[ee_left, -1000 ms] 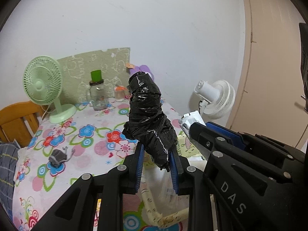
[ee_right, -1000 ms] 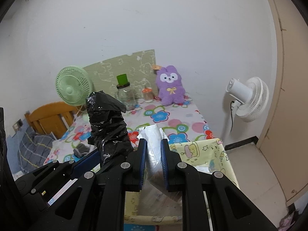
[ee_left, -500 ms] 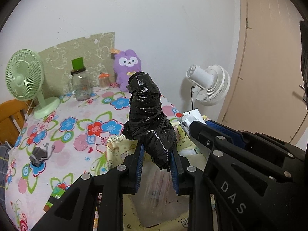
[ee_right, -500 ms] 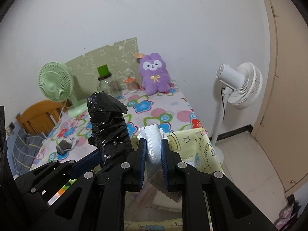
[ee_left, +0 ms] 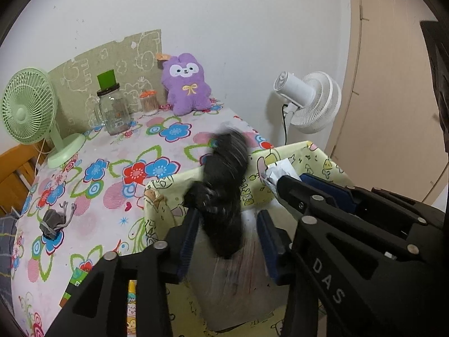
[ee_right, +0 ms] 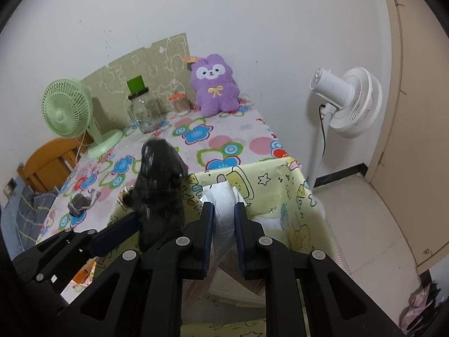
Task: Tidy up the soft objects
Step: 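Lower the umbrella and roll into the fabric box and open both tools, then move both tools back toward the packs lying on the bed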
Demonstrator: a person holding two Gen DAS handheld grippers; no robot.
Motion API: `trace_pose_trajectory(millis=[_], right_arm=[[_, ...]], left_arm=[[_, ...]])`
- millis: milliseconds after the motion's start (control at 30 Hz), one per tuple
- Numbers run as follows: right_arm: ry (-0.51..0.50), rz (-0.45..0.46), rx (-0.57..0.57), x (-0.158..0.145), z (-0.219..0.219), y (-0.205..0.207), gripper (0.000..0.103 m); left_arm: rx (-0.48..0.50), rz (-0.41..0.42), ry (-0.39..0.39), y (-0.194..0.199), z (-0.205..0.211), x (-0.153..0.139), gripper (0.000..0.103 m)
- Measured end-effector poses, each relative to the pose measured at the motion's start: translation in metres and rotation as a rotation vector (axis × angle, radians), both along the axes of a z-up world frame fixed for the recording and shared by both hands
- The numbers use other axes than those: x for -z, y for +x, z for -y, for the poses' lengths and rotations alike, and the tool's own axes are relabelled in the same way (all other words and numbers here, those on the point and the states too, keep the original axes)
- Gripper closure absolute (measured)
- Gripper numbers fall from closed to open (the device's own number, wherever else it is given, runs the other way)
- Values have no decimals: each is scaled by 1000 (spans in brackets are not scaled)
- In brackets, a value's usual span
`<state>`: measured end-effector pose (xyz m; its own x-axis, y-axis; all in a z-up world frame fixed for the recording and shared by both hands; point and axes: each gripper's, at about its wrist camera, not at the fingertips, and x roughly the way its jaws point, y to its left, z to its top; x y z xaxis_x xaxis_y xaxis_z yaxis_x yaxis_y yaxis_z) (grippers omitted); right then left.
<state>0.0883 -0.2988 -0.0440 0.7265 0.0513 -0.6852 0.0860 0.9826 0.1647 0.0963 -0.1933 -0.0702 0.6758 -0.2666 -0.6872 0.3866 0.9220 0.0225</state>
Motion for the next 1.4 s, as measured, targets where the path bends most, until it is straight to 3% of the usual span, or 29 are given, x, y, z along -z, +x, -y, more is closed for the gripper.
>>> trace_pose_trajectory(millis=[67, 233, 367, 467, 500, 533, 733, 900, 1100, 1400], right_arm=[[4, -4, -5, 2, -2, 2, 85], [6, -11, -9, 7, -5, 7, 83], [7, -29, -25, 8, -8, 11, 81], [8, -18, -22, 5, -10, 8, 59], [6, -7, -19, 4, -10, 7, 43], [4, 8, -13, 2, -11, 4, 34], [-6, 29, -1, -7, -13, -3, 21], [-33, 57, 11, -17, -17, -12, 10], [-44, 73, 28, -26, -25, -23, 2], [-48, 97, 31, -37, -40, -41, 0]], left_arm=[[0, -3, 5, 1, -1, 1, 41], [-5, -12, 14, 4, -4, 3, 32], [-3, -25, 9, 6, -6, 4, 31], [-1, -19, 4, 5, -8, 2, 31], [2, -18, 2, 4, -8, 1, 31], [5, -18, 0, 4, -9, 1, 29], [4, -17, -14, 0, -12, -5, 23], [-23, 2, -12, -7, -19, -11, 11], [-28, 18, -19, -17, -27, -18, 9], [-35, 64, -22, -36, -43, -31, 8]])
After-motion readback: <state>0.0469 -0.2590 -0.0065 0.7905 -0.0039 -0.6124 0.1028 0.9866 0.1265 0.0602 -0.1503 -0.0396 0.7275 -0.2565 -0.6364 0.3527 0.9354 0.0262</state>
